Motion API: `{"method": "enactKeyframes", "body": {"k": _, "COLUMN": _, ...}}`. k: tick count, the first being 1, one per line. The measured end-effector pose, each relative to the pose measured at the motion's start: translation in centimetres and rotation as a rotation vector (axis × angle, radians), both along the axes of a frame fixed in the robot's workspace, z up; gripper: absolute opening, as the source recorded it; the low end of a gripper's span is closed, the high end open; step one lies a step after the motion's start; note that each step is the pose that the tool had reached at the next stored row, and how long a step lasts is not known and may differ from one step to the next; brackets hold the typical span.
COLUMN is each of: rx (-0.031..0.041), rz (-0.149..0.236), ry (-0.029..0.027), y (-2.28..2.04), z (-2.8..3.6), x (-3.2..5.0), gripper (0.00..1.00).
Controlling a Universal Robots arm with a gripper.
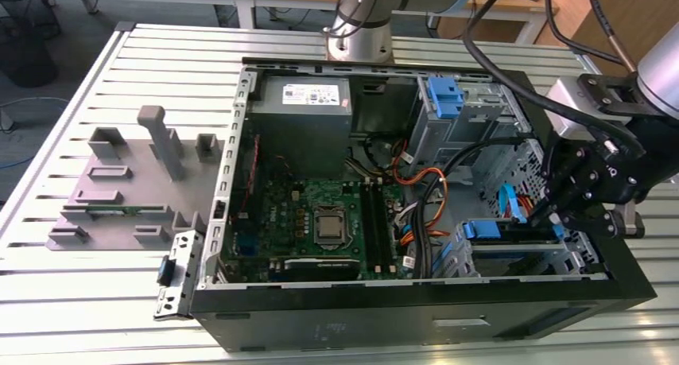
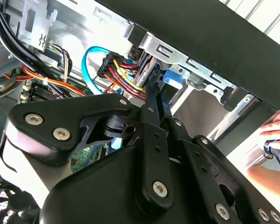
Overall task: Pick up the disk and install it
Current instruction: 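Insert the second disk wire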
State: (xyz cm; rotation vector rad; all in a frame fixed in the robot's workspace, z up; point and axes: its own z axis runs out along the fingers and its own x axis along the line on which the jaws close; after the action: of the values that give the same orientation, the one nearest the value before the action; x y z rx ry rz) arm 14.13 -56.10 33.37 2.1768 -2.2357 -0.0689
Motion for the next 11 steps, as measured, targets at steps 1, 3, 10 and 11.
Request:
{"method": "enactKeyframes", "body": {"k": 1, "rx": 0.0004, "rz": 0.0, "ry": 0.0, "y": 0.0, "z": -0.07, "x": 0.0, "gripper": 0.16}}
{"method": "enactKeyframes", "body": {"k": 3, "rx": 0.0001, "rz": 0.0, "ry": 0.0, "y": 0.0, "z": -0.23, "x": 0.0, "gripper": 0.16}}
{"method": "enactKeyframes", "body": {"k": 10, "rx": 0.0003, "rz": 0.0, "ry": 0.0, "y": 0.0, "z": -0.35, "x": 0.0, "gripper": 0.16}}
{"method": "enactKeyframes", "body": {"k": 11, "rx": 0.0004, "rz": 0.0, "ry": 0.0, "y": 0.0, "z": -0.42, "x": 0.0, "gripper": 0.16}}
